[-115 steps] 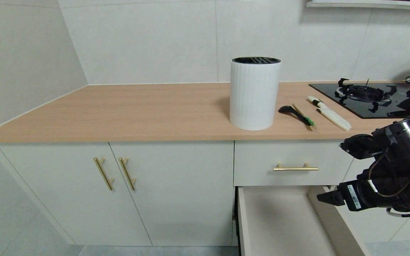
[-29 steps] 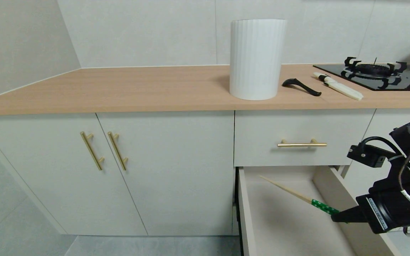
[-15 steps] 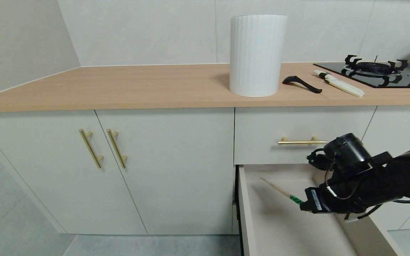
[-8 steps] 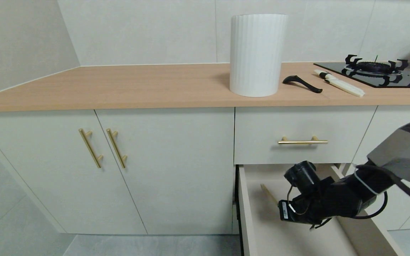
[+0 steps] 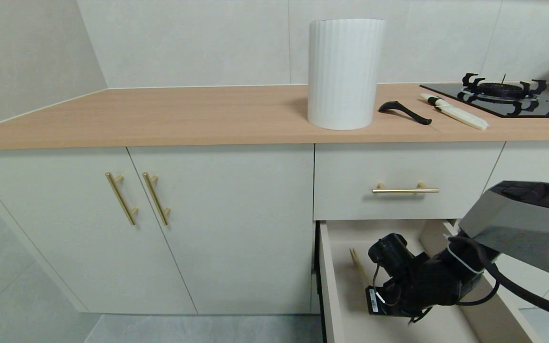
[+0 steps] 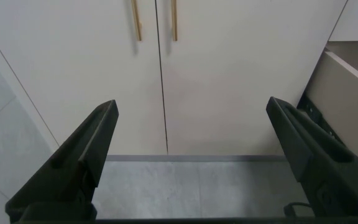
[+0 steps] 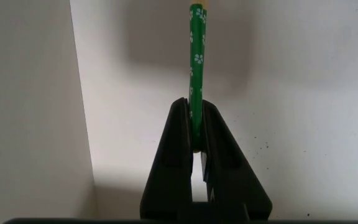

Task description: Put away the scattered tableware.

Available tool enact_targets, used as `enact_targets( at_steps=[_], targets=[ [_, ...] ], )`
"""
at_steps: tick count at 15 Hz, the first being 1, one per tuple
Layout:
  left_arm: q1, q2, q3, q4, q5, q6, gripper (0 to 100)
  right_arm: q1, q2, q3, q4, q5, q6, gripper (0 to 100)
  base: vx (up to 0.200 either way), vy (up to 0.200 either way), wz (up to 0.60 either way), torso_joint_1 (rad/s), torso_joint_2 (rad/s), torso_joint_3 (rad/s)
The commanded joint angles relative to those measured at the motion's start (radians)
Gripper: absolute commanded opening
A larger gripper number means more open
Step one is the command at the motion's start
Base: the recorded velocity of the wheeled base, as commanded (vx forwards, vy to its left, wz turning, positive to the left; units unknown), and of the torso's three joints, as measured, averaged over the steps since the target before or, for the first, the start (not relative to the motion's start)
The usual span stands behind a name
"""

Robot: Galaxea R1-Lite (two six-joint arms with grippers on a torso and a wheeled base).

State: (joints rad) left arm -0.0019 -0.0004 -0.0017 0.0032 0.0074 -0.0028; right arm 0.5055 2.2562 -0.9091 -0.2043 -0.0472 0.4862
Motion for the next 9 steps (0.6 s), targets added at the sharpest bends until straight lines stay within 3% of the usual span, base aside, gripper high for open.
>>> enact_targets(
  at_steps=[1, 2, 9],
  targets=[
    [0.0, 0.0, 0.0, 0.0, 0.0, 0.0, 100, 0.001, 0.002, -0.001, 0.0, 0.0, 0.0, 0, 0.0, 0.0, 0.0, 0.0, 0.0, 0.0],
    [0.0, 0.0, 0.0, 0.0, 0.0, 0.0, 100, 0.001, 0.002, -0.001, 0.0, -0.002, 0.0, 100, 0.0, 0.0, 0.0, 0.0, 0.0, 0.0],
    [0.0, 0.0, 0.0, 0.0, 0.0, 0.0, 100, 0.001, -0.058, 0.006, 0.003, 0.0, 0.014, 100, 0.0, 0.0, 0.0, 0.0, 0.0, 0.0]
  ],
)
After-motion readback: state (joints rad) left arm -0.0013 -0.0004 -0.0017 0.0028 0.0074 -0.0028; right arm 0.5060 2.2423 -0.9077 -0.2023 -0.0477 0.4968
